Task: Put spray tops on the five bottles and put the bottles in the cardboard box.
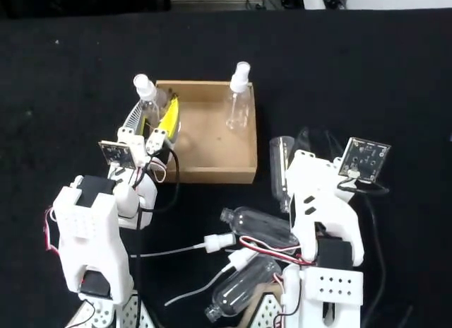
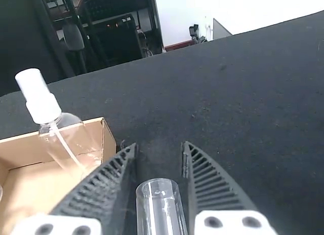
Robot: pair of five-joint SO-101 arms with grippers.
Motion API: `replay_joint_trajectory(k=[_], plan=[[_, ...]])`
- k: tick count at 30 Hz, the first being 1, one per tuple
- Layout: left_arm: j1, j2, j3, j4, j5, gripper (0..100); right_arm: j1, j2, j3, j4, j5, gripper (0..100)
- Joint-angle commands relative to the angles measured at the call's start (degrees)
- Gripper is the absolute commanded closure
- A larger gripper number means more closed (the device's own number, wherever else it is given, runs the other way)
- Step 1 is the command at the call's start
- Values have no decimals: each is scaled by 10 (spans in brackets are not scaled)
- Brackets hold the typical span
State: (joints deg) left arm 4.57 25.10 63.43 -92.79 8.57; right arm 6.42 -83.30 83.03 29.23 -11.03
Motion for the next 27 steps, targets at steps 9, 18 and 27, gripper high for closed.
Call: replay_joint_trajectory(k=[9, 18, 27], plan=[[-19, -11, -81, 36, -5, 970, 12, -1, -4, -16, 0, 885], [-22, -4, -162, 105, -2, 970, 13, -1, -4, -16, 0, 885], [-19, -4, -211, 178, -1, 970, 13, -1, -3, -16, 0, 885]])
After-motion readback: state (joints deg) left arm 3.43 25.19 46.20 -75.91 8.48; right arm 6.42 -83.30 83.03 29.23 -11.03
